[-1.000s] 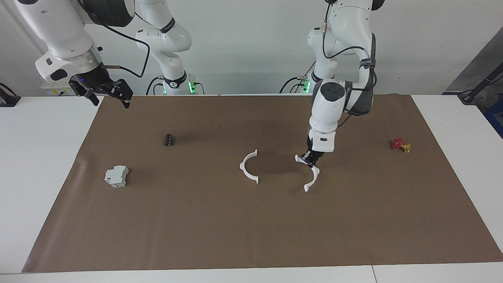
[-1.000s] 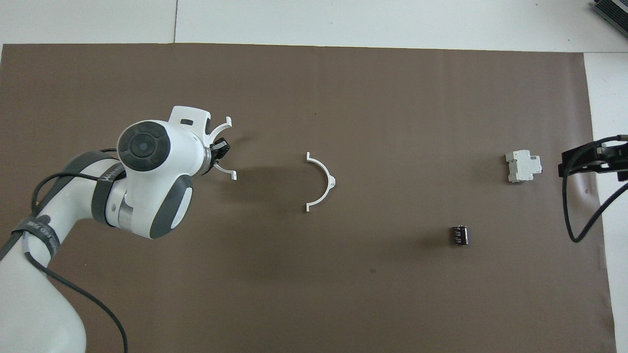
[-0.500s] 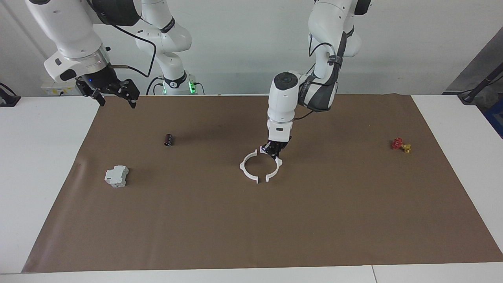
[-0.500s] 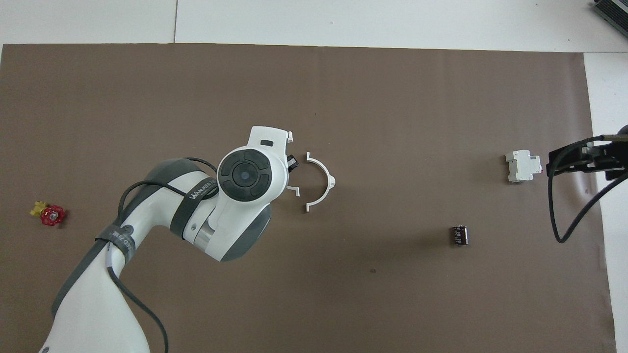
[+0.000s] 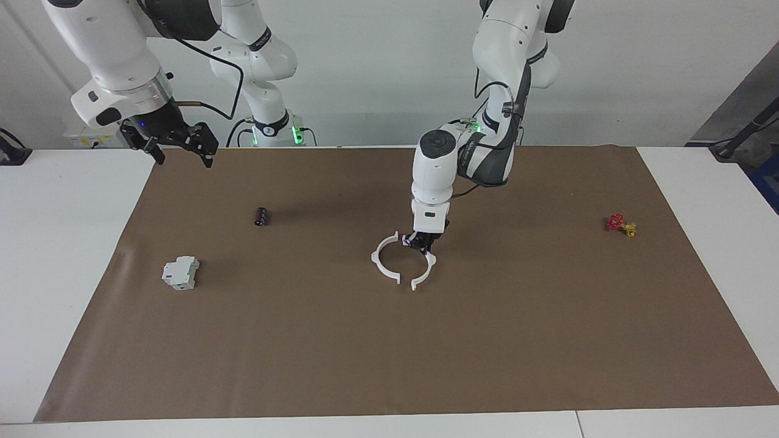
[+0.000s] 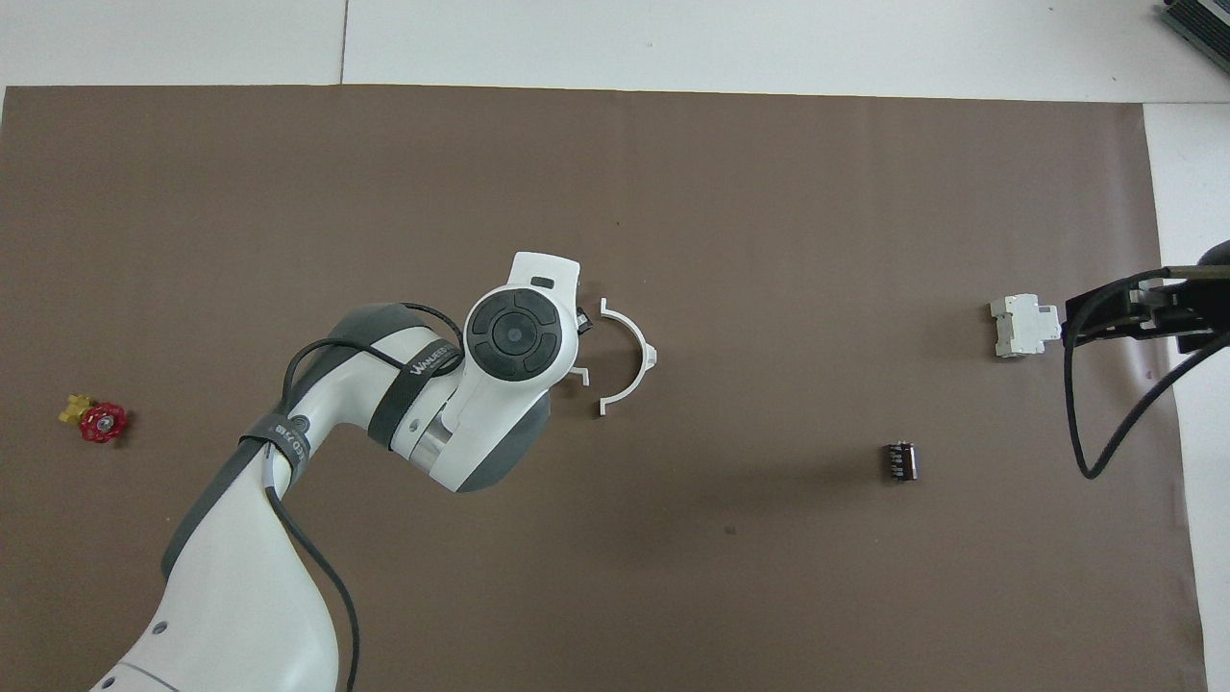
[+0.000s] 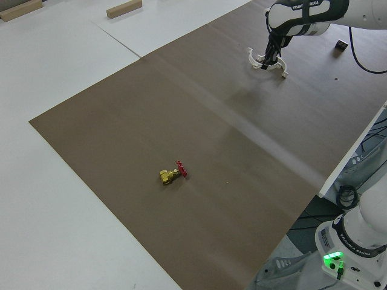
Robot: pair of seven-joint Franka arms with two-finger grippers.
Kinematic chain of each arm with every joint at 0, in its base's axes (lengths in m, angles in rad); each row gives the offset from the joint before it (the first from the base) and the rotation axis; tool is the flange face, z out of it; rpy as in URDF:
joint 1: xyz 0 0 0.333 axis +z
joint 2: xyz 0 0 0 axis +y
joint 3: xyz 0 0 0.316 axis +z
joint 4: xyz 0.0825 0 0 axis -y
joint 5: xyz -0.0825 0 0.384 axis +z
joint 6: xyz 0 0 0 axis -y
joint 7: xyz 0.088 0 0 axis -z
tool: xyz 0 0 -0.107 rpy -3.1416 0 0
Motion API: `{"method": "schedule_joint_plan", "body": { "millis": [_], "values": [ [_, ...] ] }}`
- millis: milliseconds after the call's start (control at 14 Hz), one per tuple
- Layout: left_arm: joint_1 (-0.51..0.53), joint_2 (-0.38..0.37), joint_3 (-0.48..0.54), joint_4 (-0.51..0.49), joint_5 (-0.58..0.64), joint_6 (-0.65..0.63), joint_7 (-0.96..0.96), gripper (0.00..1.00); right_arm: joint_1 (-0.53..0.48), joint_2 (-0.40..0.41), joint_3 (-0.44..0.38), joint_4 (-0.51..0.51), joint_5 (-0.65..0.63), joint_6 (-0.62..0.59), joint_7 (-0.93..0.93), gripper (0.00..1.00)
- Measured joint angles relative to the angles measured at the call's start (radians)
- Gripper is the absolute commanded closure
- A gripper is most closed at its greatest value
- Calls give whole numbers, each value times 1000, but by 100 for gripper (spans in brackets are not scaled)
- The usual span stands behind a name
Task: Assemble drain pipe with both arms
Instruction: 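Carry the clamp half with the left gripper toward the centered half, then press the held half against the centered half to close a ring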
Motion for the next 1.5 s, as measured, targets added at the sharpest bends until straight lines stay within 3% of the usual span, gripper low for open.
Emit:
{"method": "schedule_joint_plan", "body": {
  "millis": [1500],
  "values": [
    [-46,14,-10,-34,16,-4,10,100,0,0,0,0,0,0,0,0]
  ]
}}
